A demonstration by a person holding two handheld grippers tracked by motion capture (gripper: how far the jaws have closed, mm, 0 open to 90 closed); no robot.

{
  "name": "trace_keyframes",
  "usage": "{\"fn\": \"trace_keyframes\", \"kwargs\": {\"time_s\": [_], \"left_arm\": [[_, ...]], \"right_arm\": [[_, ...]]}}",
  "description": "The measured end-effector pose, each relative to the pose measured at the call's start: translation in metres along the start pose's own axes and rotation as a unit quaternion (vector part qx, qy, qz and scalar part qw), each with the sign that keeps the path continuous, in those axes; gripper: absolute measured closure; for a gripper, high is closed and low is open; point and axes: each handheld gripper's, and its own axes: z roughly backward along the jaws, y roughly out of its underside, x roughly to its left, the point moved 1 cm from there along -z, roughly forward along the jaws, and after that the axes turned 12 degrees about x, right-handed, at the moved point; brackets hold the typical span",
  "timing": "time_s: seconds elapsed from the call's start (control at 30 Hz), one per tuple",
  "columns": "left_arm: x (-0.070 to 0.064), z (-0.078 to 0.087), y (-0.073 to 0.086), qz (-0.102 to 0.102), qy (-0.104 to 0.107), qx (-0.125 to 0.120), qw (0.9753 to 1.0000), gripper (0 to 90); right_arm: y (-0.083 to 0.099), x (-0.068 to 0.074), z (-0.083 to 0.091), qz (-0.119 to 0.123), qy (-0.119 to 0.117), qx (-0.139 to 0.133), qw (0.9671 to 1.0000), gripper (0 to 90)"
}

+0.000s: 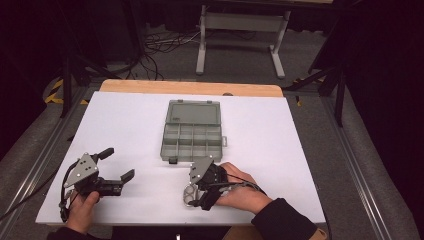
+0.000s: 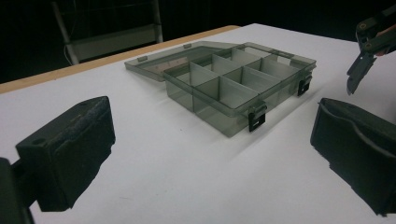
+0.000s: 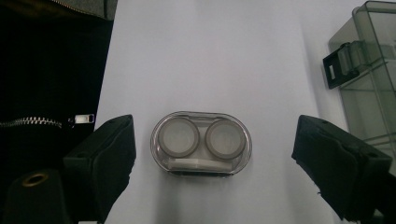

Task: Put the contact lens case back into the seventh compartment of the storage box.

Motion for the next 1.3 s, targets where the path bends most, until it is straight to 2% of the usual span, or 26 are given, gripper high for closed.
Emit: {"fn": "trace_keyframes", "kwargs": {"time_s": [0.67, 1.3], "left_arm": [[0.000, 0.000, 0.000, -0.001, 0.000, 0.003, 1.0000, 0.8], [0.000, 0.000, 0.000, -0.004, -0.002, 0.005, 1.0000, 0.9]], "right_arm": [[-0.002, -0.001, -0.016, -0.002, -0.017, 0.044, 0.9989, 18.7], [-0.004, -0.001, -0.027, 0.001, -0.025, 0.066, 0.9975, 24.2]]}}
